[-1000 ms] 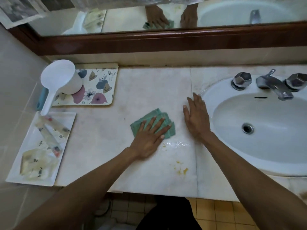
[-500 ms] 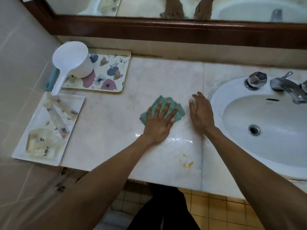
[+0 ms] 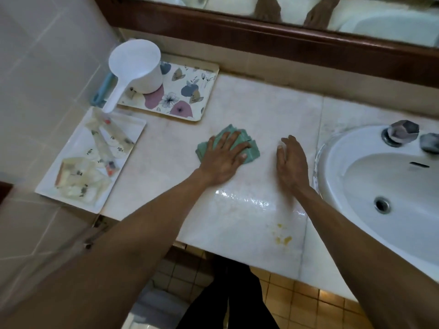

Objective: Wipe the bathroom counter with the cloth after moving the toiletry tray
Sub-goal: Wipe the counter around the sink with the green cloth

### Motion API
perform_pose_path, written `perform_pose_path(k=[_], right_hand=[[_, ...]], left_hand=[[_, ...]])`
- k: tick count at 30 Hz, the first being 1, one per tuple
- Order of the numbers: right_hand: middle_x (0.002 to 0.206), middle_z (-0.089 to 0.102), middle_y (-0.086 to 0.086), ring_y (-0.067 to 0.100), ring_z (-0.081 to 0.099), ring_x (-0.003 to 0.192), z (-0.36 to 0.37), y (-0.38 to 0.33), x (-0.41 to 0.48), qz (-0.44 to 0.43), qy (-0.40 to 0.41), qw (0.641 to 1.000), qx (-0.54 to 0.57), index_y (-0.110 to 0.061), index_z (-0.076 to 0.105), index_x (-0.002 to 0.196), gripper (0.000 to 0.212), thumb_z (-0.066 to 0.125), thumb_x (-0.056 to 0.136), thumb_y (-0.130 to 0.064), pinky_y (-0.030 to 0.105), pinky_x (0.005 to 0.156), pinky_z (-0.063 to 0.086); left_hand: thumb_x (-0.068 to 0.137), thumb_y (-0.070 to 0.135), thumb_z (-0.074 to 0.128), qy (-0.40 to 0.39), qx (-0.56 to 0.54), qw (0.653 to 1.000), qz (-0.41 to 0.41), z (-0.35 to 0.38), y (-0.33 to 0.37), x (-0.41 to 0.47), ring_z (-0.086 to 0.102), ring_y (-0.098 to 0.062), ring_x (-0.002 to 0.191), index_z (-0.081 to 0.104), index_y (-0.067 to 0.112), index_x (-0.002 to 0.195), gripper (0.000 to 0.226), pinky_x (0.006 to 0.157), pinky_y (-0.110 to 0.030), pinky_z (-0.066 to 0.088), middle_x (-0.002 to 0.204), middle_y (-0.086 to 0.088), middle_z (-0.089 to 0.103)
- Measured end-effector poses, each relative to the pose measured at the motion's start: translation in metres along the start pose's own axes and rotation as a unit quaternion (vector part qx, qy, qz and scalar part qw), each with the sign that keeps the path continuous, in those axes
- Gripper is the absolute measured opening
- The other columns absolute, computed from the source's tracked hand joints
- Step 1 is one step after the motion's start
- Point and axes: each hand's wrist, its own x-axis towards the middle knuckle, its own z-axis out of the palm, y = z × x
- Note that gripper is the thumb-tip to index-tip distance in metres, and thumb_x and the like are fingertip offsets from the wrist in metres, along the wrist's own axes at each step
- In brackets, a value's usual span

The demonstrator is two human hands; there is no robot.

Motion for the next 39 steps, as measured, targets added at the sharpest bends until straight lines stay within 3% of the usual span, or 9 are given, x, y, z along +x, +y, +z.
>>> perform_pose_path(k=[2, 13, 20, 23, 27, 31, 34, 37, 39], right_hand=[[0.150, 0.044, 0.012, 0.024, 0.035, 0.142, 0.003, -0.005, 0.001, -0.005, -0.001, 1.000, -0.004, -0.008, 0.052, 0.137, 0.047, 0.036, 0.101, -0.034, 0.037, 0.118, 0.026], [0.153, 0.037, 0.017, 0.031, 0.029, 0.144, 0.043, -0.048, -0.007, -0.061, -0.057, 0.995, -0.056, -0.005, 0.047, 0.139, 0.048, 0.036, 0.101, -0.032, 0.042, 0.118, 0.019], [0.155, 0.032, 0.017, 0.030, 0.024, 0.146, 0.070, -0.078, -0.026, -0.116, -0.087, 0.986, -0.086, -0.005, 0.045, 0.139, 0.045, 0.039, 0.101, -0.029, 0.045, 0.120, 0.018], [0.156, 0.030, 0.017, 0.031, 0.023, 0.146, 0.074, -0.086, -0.035, -0.138, -0.099, 0.981, -0.094, -0.005, 0.044, 0.140, 0.046, 0.039, 0.101, -0.028, 0.043, 0.119, 0.016], [0.156, 0.030, 0.018, 0.033, 0.024, 0.145, 0.080, -0.091, -0.042, -0.157, -0.115, 0.975, -0.109, -0.005, 0.043, 0.141, 0.046, 0.039, 0.101, -0.028, 0.045, 0.119, 0.018], [0.156, 0.029, 0.019, 0.035, 0.024, 0.144, 0.085, -0.096, -0.046, -0.138, -0.116, 0.975, -0.127, -0.005, 0.041, 0.140, 0.048, 0.038, 0.100, -0.030, 0.049, 0.117, 0.020], [0.157, 0.026, 0.018, 0.034, 0.021, 0.146, 0.086, -0.098, -0.048, -0.133, -0.127, 0.973, -0.140, -0.006, 0.038, 0.143, 0.050, 0.038, 0.100, -0.032, 0.049, 0.118, 0.017], [0.158, 0.025, 0.017, 0.034, 0.021, 0.146, 0.083, -0.094, -0.050, -0.140, -0.137, 0.969, -0.151, -0.006, 0.036, 0.145, 0.051, 0.038, 0.101, -0.032, 0.048, 0.118, 0.018], [0.158, 0.024, 0.018, 0.034, 0.021, 0.146, 0.078, -0.089, -0.051, -0.146, -0.143, 0.967, -0.152, -0.006, 0.036, 0.146, 0.052, 0.039, 0.101, -0.033, 0.048, 0.118, 0.018]], left_hand=[[0.105, 0.051, 0.022, 0.009, -0.008, 1.000, -0.028, 0.004, 0.007, 0.003, 0.016, -0.024, 0.153, 0.035, 0.041, 0.149, 0.047, 0.120, -0.055, 0.009, 0.167, 0.005, 0.020], [0.107, 0.047, 0.028, -0.010, 0.013, 0.998, 0.067, 0.013, -0.050, -0.154, 0.011, -0.022, 0.155, 0.028, 0.041, 0.156, 0.049, 0.123, -0.049, 0.005, 0.168, 0.004, 0.015], [0.104, 0.049, 0.016, 0.026, -0.029, 0.986, -0.160, -0.007, -0.081, -0.079, 0.012, -0.026, 0.154, 0.015, 0.046, 0.157, 0.054, 0.121, -0.055, 0.009, 0.168, 0.004, 0.013], [0.105, 0.046, 0.019, 0.037, -0.033, 0.985, -0.164, -0.001, -0.080, -0.088, 0.010, -0.027, 0.155, 0.013, 0.043, 0.158, 0.053, 0.121, -0.053, 0.008, 0.169, 0.002, 0.011], [0.107, 0.043, 0.023, 0.053, -0.020, 0.991, -0.126, 0.013, -0.082, -0.167, 0.015, -0.026, 0.154, 0.018, 0.040, 0.159, 0.052, 0.121, -0.050, 0.010, 0.168, 0.001, 0.017], [0.107, 0.046, 0.019, 0.010, 0.005, 0.995, -0.100, 0.010, -0.104, -0.230, 0.011, -0.022, 0.155, 0.014, 0.043, 0.158, 0.052, 0.123, -0.050, 0.007, 0.168, 0.004, 0.013], [0.106, 0.046, 0.018, 0.027, -0.013, 0.985, -0.169, 0.003, -0.114, -0.212, 0.010, -0.023, 0.155, 0.013, 0.044, 0.158, 0.052, 0.123, -0.053, 0.007, 0.169, 0.003, 0.011], [0.106, 0.046, 0.020, 0.050, -0.053, 0.960, -0.270, 0.001, -0.099, -0.166, 0.001, -0.025, 0.156, 0.009, 0.041, 0.159, 0.054, 0.122, -0.053, -0.003, 0.170, 0.002, 0.005], [0.105, 0.048, 0.021, 0.053, -0.065, 0.952, -0.293, 0.001, -0.078, -0.141, -0.004, -0.026, 0.156, 0.009, 0.039, 0.160, 0.056, 0.121, -0.054, -0.007, 0.170, 0.000, 0.002]])
